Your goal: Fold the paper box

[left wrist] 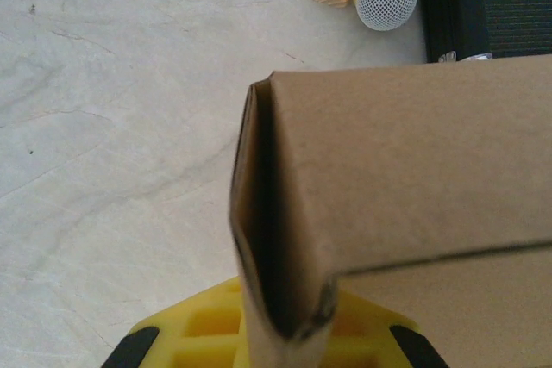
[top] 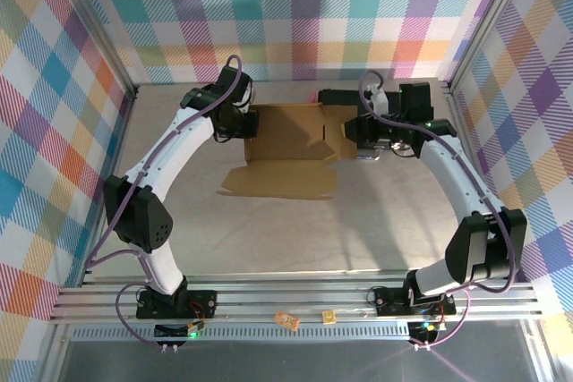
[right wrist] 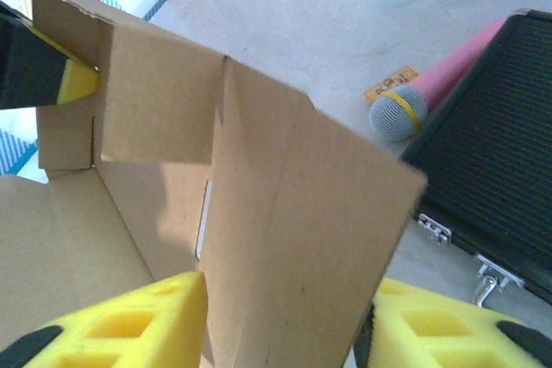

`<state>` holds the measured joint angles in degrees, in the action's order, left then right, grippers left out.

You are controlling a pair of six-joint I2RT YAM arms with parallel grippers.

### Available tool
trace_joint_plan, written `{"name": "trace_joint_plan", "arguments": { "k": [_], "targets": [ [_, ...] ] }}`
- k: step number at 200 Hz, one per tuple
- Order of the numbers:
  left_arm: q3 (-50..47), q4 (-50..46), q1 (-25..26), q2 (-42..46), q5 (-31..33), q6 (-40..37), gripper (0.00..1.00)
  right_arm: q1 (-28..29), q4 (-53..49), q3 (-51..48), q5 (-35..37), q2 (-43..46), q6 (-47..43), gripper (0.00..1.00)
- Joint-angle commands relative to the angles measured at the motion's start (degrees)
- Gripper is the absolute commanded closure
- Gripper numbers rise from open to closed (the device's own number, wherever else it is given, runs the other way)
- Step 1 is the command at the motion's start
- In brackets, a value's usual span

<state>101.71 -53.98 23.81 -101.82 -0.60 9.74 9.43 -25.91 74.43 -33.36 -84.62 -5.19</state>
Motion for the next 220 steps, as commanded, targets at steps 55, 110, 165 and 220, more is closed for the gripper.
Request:
{"name": "trace_joint_plan", "arguments": {
  "k": [55, 110, 165, 220],
  "targets": [
    [2.17, -0.74, -0.52, -1.26, -1.37, -0.07, 1.0, 2.9, -2.91, 1.33, 3.44, -1.77, -0.87, 0.7],
    [2.96, -0.69, -0.52, -1.8, -1.59, 0.11, 1.0, 6.41, -5.6, 3.83, 14.93, -3.26, 1.61, 0.88],
    [2.79, -0.69, -0.52, -1.63, -1.64, 0.24, 1.0, 14.16, -9.32, 6.37, 32.96, -3.95, 7.5, 1.0],
    [2.62, -0.41, -0.52, -1.5, -2.37, 1.16, 1.0, 24.82, -26.28, 15.45, 61.35, -9.77, 30.04, 1.0]
  ]
}}
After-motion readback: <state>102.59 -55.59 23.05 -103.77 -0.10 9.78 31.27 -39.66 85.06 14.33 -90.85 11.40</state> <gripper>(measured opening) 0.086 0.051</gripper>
